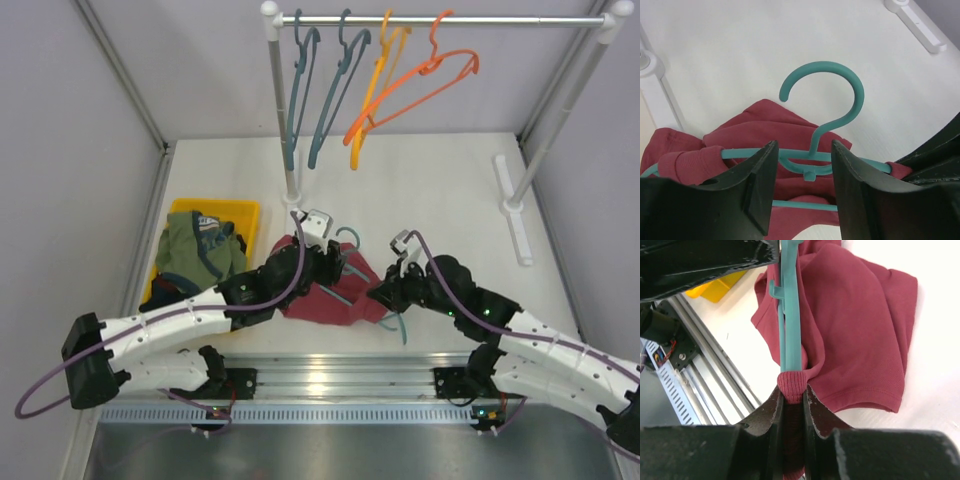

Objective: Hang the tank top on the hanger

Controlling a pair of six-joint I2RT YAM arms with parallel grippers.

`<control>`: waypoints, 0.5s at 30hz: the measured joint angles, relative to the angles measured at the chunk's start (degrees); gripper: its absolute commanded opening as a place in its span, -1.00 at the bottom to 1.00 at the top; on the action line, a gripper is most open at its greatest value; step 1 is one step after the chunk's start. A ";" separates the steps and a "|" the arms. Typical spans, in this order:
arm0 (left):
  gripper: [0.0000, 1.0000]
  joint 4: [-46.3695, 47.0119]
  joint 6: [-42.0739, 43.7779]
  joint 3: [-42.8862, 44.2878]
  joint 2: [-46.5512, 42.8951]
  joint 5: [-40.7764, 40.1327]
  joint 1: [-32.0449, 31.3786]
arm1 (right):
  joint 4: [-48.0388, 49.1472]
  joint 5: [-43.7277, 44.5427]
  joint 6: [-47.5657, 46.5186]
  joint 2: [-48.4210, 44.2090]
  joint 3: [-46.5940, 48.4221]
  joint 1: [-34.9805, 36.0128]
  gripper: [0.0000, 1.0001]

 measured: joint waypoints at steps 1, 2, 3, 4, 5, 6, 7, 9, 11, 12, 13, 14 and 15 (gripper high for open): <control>0.03 0.02 0.13 0.02 -0.44 0.44 0.00 | -0.09 0.59 0.28 -0.83 -0.42 0.02 -1.00; 0.04 0.00 0.31 0.02 -0.87 0.85 0.00 | -0.20 1.18 0.55 -1.68 -0.79 0.02 -1.00; 0.04 -0.02 0.50 0.02 -1.31 1.18 -0.02 | -0.24 1.84 0.79 -2.62 -1.11 0.04 -1.00; 0.04 0.00 0.81 0.02 -1.86 1.79 -0.04 | -0.50 2.58 0.98 -3.56 -1.33 0.13 -1.00; 0.05 0.00 1.16 0.02 -2.45 2.29 -0.07 | -0.66 3.21 1.25 -4.46 -1.46 0.17 -1.00; 0.05 0.00 1.46 0.02 -3.02 2.69 -0.09 | -0.87 3.76 1.38 -5.22 -1.51 0.22 -1.00; 0.05 0.00 1.73 0.02 -3.63 3.06 -0.11 | -1.09 4.63 1.70 -6.14 -1.51 0.24 -1.00; 0.06 0.00 2.21 0.02 -4.85 3.87 -0.13 | -1.84 6.78 2.21 -8.26 -1.51 0.26 -1.00; 0.06 -0.04 2.73 0.02 -6.08 4.42 -0.15 | -3.13 9.09 2.64 -10.75 -1.51 0.26 -1.00; 0.06 -0.13 2.89 0.02 -6.60 4.52 -0.15 | -4.31 10.75 2.95 -12.70 -1.49 0.26 -1.00; 0.06 -0.15 2.99 0.02 -7.26 4.74 -0.17 | -4.61 11.26 3.10 -13.22 -1.49 0.26 -1.00; 0.06 -0.20 3.08 0.02 -7.85 4.90 -0.20 | -5.90 12.72 3.41 -14.60 -1.22 0.28 -1.00; 0.06 -0.44 3.13 0.02 -8.41 4.96 -0.26 | -6.95 13.79 3.54 -15.43 -0.94 0.26 -1.00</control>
